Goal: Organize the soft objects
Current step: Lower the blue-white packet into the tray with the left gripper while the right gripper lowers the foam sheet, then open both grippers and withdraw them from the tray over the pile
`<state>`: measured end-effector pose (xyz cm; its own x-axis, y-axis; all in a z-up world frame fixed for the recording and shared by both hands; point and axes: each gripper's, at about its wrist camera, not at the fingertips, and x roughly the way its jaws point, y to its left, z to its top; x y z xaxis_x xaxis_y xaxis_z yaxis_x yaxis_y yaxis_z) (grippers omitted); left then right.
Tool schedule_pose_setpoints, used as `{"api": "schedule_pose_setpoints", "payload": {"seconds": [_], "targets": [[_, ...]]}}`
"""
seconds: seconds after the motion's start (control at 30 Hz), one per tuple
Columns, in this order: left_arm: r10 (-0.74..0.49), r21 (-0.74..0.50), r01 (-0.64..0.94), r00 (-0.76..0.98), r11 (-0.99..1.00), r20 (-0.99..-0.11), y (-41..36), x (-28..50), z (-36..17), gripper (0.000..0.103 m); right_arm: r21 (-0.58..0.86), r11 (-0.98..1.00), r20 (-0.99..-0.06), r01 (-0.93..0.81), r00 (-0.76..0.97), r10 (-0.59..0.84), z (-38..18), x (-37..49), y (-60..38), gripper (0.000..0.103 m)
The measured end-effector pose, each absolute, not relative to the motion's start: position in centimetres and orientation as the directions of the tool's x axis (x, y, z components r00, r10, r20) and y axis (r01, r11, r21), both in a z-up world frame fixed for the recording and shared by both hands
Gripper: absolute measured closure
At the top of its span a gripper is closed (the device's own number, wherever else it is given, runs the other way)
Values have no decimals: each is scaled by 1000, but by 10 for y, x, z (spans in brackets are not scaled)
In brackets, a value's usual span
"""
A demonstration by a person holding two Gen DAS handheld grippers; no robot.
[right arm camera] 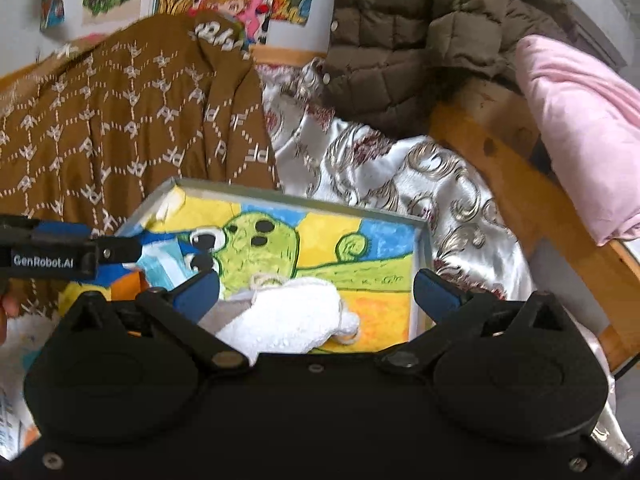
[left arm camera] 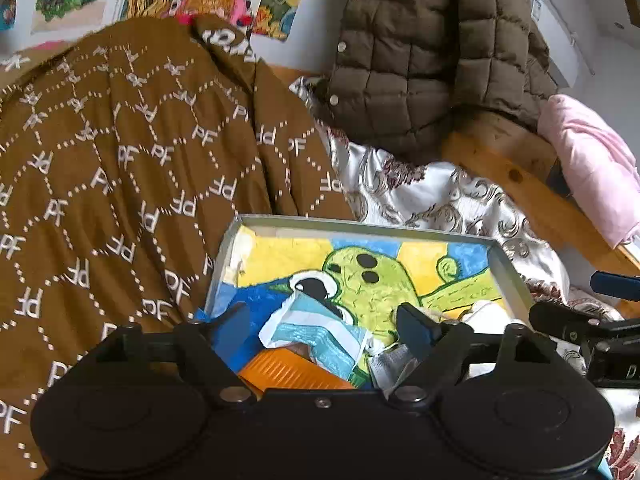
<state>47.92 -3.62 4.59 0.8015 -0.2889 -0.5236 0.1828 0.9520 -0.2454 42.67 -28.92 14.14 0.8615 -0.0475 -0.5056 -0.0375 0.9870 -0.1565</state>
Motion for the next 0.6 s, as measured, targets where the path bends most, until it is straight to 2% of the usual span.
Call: {"api": "schedule_pose_setpoints", "payload": {"seconds": [0.17, 0.27, 0.6], "targets": [[-293, -229, 204, 823, 952, -487, -29, 459, 65, 15, -123, 992, -466, -8, 883, -51, 161, 403, -295, 1], [-287, -210, 212, 846, 954, -450, -24, 440, 77, 9, -103, 995, -454, 7, 889, -53, 171, 388, -298, 1], [-272, -117, 246, 899, 962, -344, -11, 365, 94, 7, -40, 999, -393, -11, 919, -6, 203, 323, -301, 1]]}}
